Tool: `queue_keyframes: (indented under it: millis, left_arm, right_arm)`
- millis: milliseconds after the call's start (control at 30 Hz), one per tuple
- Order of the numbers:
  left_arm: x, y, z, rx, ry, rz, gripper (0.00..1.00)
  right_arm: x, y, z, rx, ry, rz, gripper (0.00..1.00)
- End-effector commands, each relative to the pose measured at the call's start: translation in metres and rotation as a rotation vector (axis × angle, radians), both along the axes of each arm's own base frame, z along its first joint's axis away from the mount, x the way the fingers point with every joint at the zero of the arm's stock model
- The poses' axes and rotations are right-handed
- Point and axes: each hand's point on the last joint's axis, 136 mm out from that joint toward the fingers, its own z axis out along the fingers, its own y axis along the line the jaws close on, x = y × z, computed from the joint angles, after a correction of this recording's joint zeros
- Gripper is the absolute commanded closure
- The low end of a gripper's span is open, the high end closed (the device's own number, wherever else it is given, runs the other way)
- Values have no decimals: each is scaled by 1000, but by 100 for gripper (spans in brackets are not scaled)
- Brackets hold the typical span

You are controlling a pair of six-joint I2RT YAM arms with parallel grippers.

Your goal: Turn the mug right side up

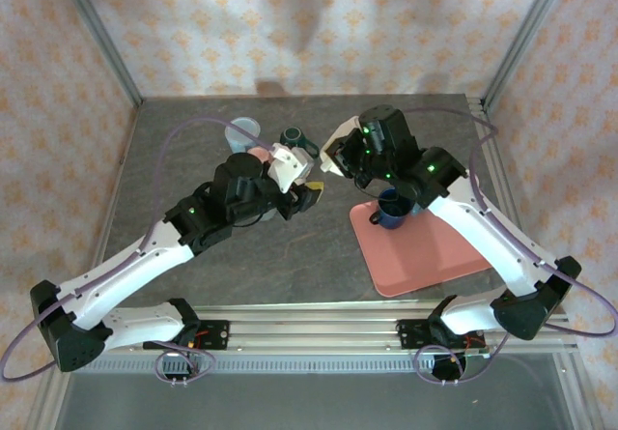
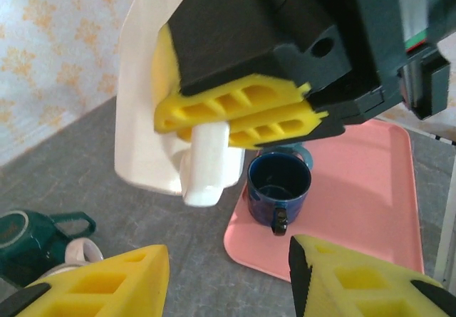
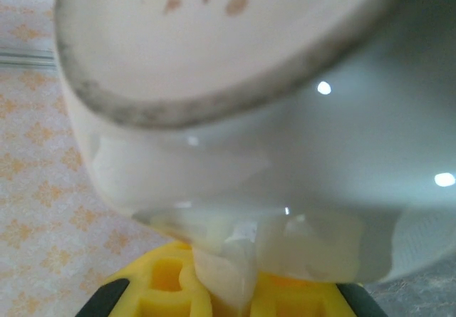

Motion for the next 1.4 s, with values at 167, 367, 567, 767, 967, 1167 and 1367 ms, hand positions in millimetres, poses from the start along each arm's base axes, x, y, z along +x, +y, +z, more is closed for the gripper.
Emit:
queue_keyframes:
  millis: [167,367,567,767,967,1167,1367]
  left_arm:
    - [15,-13,21,-14,-133,25,52]
    - [26,-23,15,20,-140,33,52]
    - [36,-24,17,29,-169,67,58]
    - [38,-24,19,37,-186,72,66]
    - [37,-25,13,63,-170,57,80]
    - [36,-26,13,78,-168,44,88]
    - [42,-25,13,84,-155,75,100]
  right_arm:
    - [-2,-3,40,127,-77,-21,100]
    - [-3,0,41,146,-70,-16,100]
    - [-3,2,38,155,-59,-10,100]
    - [-3,3,34,150,-51,-7,100]
    - [-3,4,35,161,-53,-9,100]
    - [-3,4,31,156,-45,-6,100]
    - [-2,1,21,123,-43,-15,100]
